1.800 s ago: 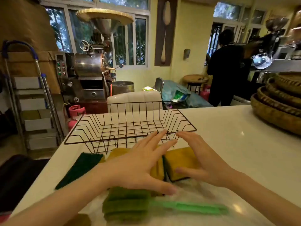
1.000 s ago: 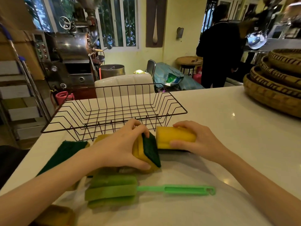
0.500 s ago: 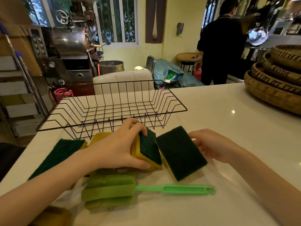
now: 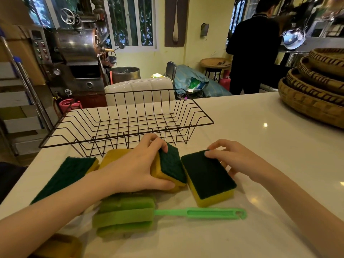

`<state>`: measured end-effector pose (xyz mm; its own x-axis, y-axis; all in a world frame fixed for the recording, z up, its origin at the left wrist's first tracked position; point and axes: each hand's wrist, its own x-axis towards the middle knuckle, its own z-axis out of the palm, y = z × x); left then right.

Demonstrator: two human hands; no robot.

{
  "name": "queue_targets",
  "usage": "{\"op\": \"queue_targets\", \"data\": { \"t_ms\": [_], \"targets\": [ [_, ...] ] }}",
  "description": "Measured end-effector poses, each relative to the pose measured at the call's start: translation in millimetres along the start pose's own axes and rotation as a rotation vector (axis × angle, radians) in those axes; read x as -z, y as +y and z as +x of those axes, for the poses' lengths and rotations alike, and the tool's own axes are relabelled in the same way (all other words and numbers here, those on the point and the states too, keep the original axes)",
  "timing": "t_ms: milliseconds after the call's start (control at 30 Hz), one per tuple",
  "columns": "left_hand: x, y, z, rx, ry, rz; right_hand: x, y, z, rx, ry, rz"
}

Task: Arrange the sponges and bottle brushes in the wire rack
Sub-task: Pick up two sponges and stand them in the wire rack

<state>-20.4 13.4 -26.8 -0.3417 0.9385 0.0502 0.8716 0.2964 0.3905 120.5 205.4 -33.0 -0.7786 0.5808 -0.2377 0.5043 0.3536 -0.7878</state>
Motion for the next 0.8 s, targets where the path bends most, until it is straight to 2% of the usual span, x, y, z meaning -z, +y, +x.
{"op": "queue_targets", "data": {
  "t_ms": [167,300,400,533,700,800],
  "targets": [
    [-5.0,3.2,2.7,-0.010,0.041,0.003,2.7,2.1,2.2,0.039,0.079,-0.002],
    [-2.1,3.0,7.1,-0.011,-0.020,0.046,2.7,6.8,1.3,0.238,0.128,-0.126],
    [1.3,2.3,8.7,-0.003,-0.089,0.094,5.1,4.2,-3.3,0.375,-0.038,-0.147],
    [6.4,2.9,11.8,0.019,-0.216,0.220,10.8,0.6,-10.0,0.378,-0.347,-0.279],
    [7.8,2.2,18.3,-0.004,-0.271,0.232,17.3,0.3,-13.6,0.389,-0.464,-0.388],
    [11.9,1.9,21.6,-0.010,-0.285,0.219,19.1,-3.0,-13.5,0.431,-0.424,-0.417]
  ]
}}
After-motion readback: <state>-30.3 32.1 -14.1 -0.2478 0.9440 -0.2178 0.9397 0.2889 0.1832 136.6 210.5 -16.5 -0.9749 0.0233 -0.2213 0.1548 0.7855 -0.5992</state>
